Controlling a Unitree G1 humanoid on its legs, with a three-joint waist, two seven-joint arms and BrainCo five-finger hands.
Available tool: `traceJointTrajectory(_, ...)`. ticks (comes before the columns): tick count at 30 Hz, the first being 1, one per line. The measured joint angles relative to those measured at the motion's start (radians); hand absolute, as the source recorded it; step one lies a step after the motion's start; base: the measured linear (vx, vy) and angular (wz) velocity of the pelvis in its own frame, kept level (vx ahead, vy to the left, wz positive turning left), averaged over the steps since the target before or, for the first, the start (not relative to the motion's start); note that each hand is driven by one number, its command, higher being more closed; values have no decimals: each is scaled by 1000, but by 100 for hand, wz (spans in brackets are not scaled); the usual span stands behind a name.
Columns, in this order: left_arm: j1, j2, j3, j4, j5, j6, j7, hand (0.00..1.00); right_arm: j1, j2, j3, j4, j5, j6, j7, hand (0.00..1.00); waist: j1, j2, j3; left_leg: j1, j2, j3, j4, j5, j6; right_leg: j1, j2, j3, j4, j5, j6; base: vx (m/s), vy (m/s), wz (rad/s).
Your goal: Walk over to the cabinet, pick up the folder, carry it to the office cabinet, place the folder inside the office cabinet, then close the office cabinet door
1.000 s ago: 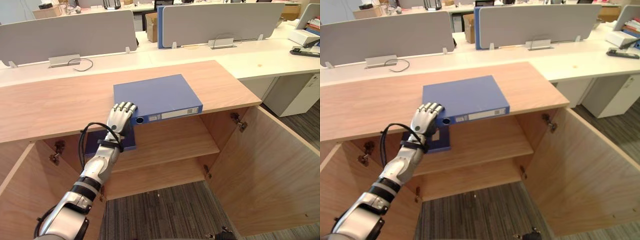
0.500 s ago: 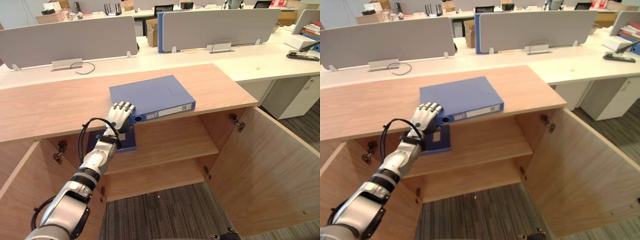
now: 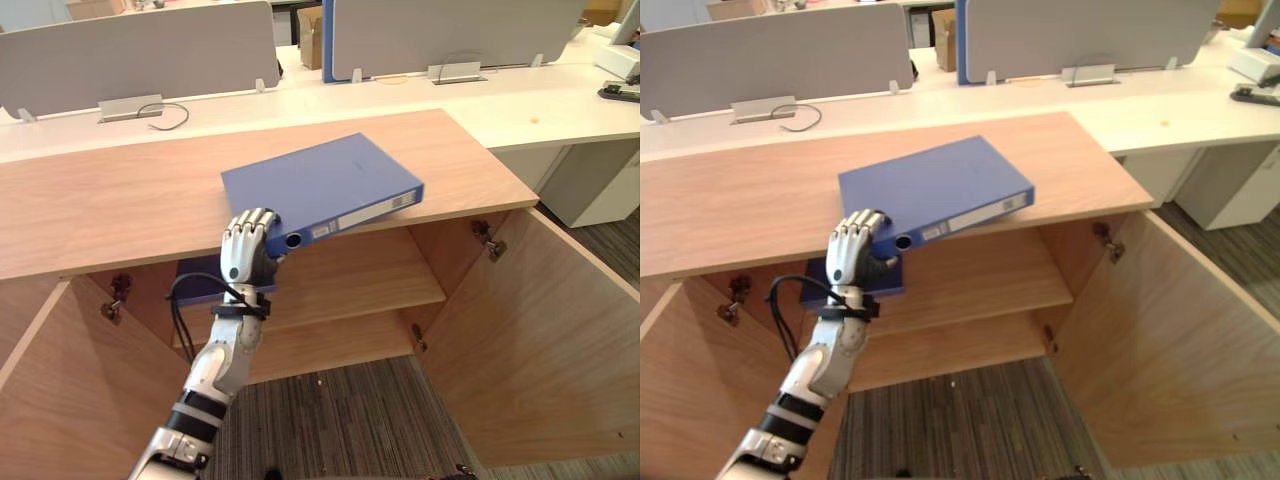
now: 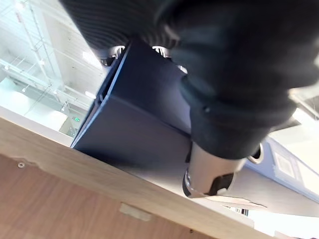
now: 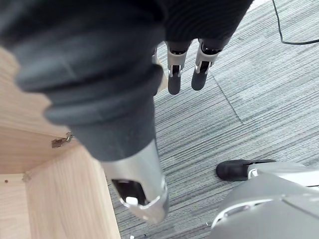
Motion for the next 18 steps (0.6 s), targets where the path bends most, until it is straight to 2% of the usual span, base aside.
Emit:
traceJointTrajectory(7,98,-16,-1,-84,-90,-78,-4,100,10,3,10,-9,0,3,-1,0,3,0,0,17,2,3,-5,-4,1,14,1,4,1,-7,-9,-42,8,-1)
traceJointTrajectory(18,218,-39,4,-227,-258,-131,-14,100,47,10,48,-8,-1,16,-3,0,8,-4,-14,17,2,-1,-6,-2,0,9,-1,4,16,-12,3,-32,14,0)
